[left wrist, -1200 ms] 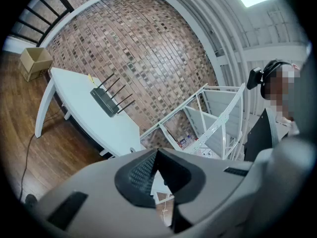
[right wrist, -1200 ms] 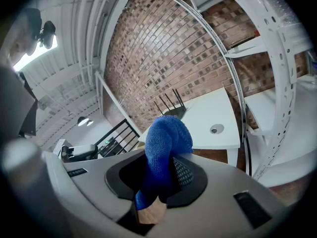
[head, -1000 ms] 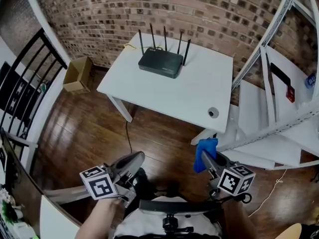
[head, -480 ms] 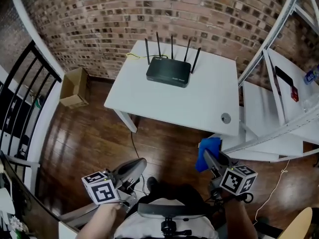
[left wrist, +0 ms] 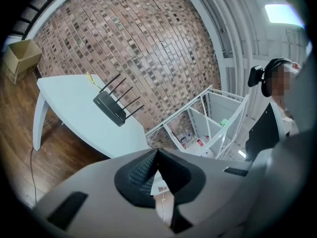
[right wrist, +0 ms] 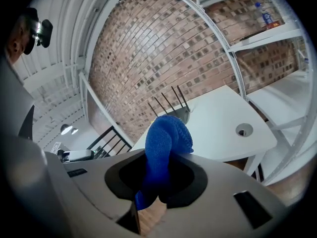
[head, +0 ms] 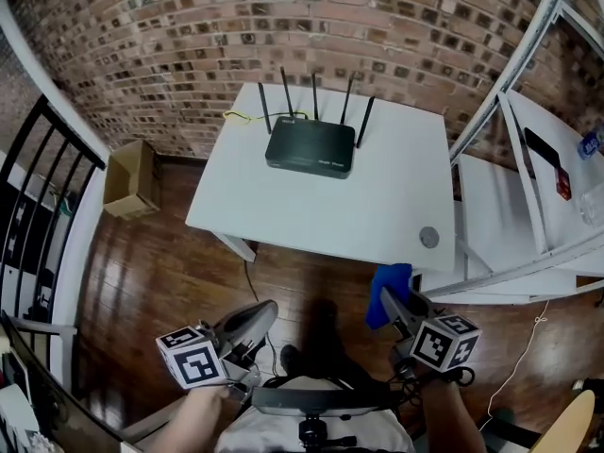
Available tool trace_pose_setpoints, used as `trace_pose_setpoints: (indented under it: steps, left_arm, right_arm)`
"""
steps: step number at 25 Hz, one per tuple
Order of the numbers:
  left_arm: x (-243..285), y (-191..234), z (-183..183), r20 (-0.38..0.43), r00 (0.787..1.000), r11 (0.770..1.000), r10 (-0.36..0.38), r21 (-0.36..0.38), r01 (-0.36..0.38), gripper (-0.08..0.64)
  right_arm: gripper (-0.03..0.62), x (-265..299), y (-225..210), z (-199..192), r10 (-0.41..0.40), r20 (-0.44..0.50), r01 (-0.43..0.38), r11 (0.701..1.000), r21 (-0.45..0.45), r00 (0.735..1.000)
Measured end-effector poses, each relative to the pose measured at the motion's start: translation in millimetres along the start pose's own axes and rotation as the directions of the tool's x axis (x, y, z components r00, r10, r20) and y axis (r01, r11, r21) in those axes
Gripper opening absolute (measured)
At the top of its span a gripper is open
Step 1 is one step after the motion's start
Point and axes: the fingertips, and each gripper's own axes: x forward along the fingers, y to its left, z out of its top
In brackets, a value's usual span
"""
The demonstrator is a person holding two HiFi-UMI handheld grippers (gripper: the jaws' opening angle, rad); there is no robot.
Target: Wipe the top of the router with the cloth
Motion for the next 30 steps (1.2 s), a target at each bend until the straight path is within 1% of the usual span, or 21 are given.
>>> trace_pose_setpoints:
  steps: [4, 8, 10, 13, 19, 22, 26, 30]
  left_arm:
    - [34.4, 16.7, 28.5, 0.028, 0.999, 0.999, 0.042, -0.012, -0.042, 0.011]
    - [77.0, 15.8, 65.3, 0.052, 0.997, 0.998, 0.051, 0.02, -0.052, 0.011]
    - [94.2, 15.1, 76.1, 0.053, 0.997, 0.998, 0.056, 0.031, -0.058, 0.011]
    - [112.2, 18.4, 87.2, 0.054, 0.996, 0.997, 0.074, 0.023, -0.075, 0.011]
    - [137.2, 31.2, 113.3, 0.039, 0.995, 0.995, 0.094, 0.033, -0.095, 0.011]
    - [146.4, 43.4, 123.9, 0.032, 0.995, 0.995, 0.098, 0.023, -0.099, 0.011]
    - [158.6, 52.9, 144.9, 0.015, 0.997, 0.997, 0.077, 0.031, -0.077, 0.011]
    - [160.3, 68.5, 172.4, -0.013, 0.999, 0.998, 0.043, 0.039, -0.042, 0.011]
  right_arm:
    - [0.104, 43.8, -13.4, 41.1, 0.059, -0.006, -0.059, 0.998, -0.02, 0.998]
    - [0.104, 80.9, -24.8, 82.2, 0.134, -0.019, -0.135, 0.99, -0.036, 0.991]
    - [0.104, 93.2, -30.9, 95.9, 0.157, -0.025, -0.157, 0.987, -0.035, 0.987]
    - [0.104, 107.2, -38.8, 107.6, 0.179, -0.038, -0.181, 0.983, -0.027, 0.983]
    - [0.104, 135.8, -50.4, 121.3, 0.196, -0.051, -0.196, 0.981, 0.002, 0.979]
    - [0.104, 148.4, -52.3, 127.3, 0.199, -0.051, -0.199, 0.98, 0.008, 0.979]
    - [0.104, 163.9, -49.4, 141.8, 0.19, -0.043, -0.19, 0.982, 0.004, 0.981]
    - [0.104, 190.7, -41.3, 155.2, 0.156, -0.026, -0.157, 0.988, -0.005, 0.987]
